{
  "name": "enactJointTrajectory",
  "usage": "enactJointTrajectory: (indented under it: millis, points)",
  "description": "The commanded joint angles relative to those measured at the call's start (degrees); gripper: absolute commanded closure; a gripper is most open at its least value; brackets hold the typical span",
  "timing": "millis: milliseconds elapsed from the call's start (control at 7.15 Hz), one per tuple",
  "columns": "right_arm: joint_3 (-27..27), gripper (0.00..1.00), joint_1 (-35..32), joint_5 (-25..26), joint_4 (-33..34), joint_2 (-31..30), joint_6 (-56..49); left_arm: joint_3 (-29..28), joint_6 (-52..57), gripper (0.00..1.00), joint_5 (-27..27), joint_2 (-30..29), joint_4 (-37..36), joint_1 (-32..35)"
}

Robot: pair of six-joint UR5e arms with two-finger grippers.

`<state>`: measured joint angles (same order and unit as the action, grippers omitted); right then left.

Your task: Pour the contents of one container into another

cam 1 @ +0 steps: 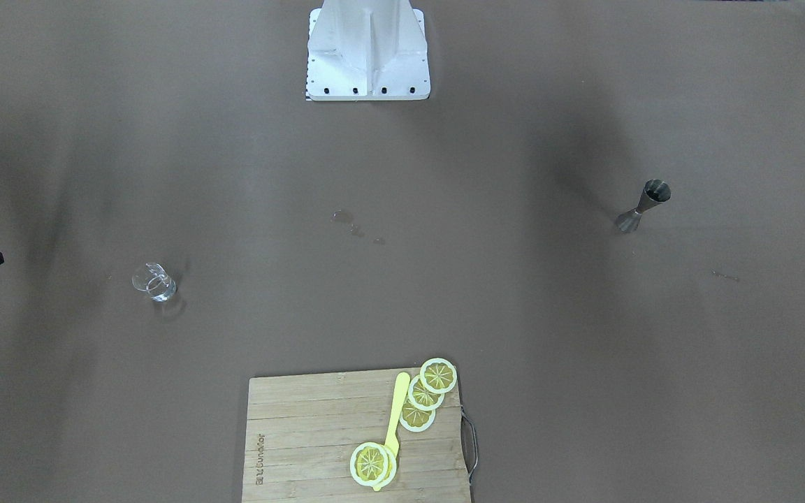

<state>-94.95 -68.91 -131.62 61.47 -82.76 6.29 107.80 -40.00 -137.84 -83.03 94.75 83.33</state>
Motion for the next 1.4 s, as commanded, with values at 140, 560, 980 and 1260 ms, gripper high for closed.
enactJointTrajectory:
  millis: [140,560,980,1260]
  points:
    - [3.7,0.0,2.8,0.0,-13.0,-0.2,0.0,9.0,-16.3,0.01,0.2,1.2,-0.1,-9.3]
    - [9.3,0.0,4.4,-0.6,-27.8,-0.3,0.0,16.8,-33.4,0.01,0.3,0.3,0.4,-20.3]
    - [14.9,0.03,5.5,-4.2,-39.5,0.3,0.0,17.4,-36.5,0.01,12.4,2.9,8.9,-28.4]
    - [17.0,0.03,5.3,-7.9,-41.3,0.8,0.1,17.8,-41.6,0.01,13.1,5.9,17.8,-29.0]
